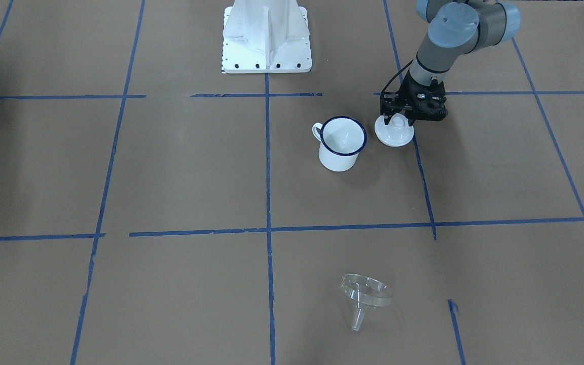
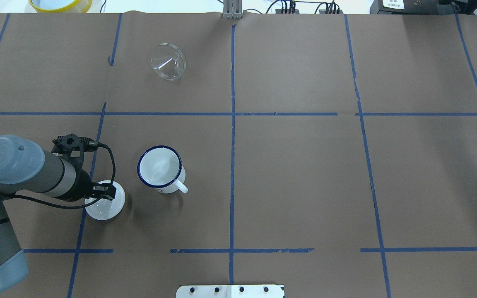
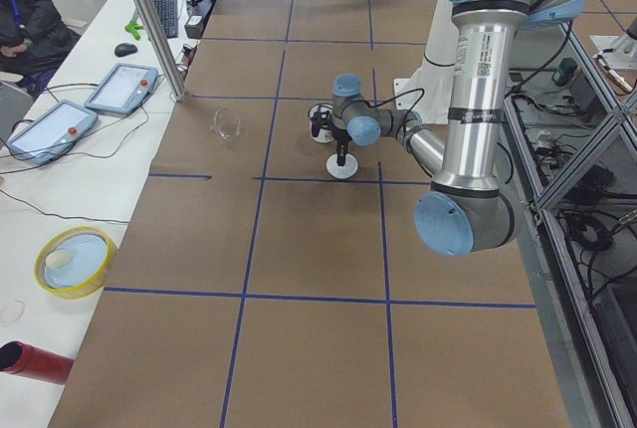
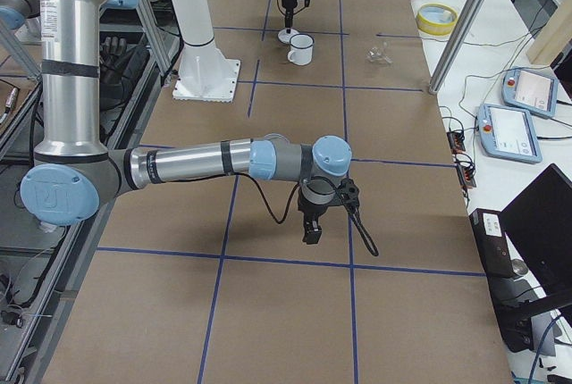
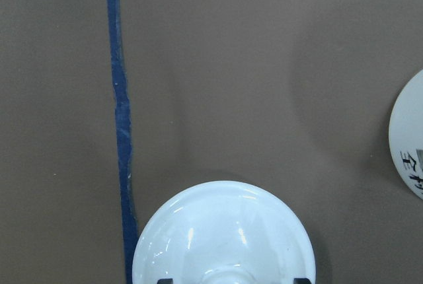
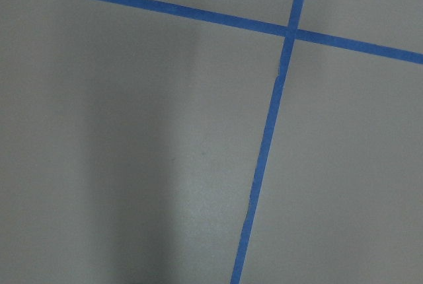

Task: Remove funnel from cup
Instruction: 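Grasp the white lid with the left gripper and lift it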

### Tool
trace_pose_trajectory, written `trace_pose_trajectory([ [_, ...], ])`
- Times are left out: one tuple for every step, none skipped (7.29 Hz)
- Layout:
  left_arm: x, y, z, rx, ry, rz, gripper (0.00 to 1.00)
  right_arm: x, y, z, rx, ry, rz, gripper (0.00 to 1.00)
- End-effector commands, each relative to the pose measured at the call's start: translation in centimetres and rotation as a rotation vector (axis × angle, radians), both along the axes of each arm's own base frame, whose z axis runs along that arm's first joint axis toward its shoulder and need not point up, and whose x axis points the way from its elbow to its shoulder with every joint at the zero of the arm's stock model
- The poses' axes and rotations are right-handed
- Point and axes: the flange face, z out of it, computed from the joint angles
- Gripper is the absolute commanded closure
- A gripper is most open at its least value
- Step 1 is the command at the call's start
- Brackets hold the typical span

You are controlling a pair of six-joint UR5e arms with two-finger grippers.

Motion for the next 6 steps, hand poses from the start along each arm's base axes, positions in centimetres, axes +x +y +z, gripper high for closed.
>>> trace_pose_trajectory([
  [0.25,-0.15,-0.21,0.003,0.003,0.001,0.38,0.00,0.02,0.04,-0.001,0.000,0.000,0.00],
  [0.29,-0.17,-0.29,0.004,0.004,0.001,0.54,0.00,0.01,-0.03,0.001,0.000,0.000,0.00],
  [0.26,-0.16,-0.36,0.004,0.006,0.001,0.74,0.00,0.01,-0.03,0.001,0.000,0.000,0.00],
  [0.18,-0.21,-0.43,0.005,0.007,-0.003,0.96,0.00,0.01,-0.03,0.001,0.000,0.000,0.00],
  [0.12,-0.29,-0.41,0.005,0.005,-0.005,1.00,0.00,0.01,-0.03,0.001,0.000,0.000,0.00],
  [-0.17,-0.39,-0.62,0.009,0.009,-0.009,1.00,0.00,0.02,0.04,-0.001,0.000,0.000,0.00],
])
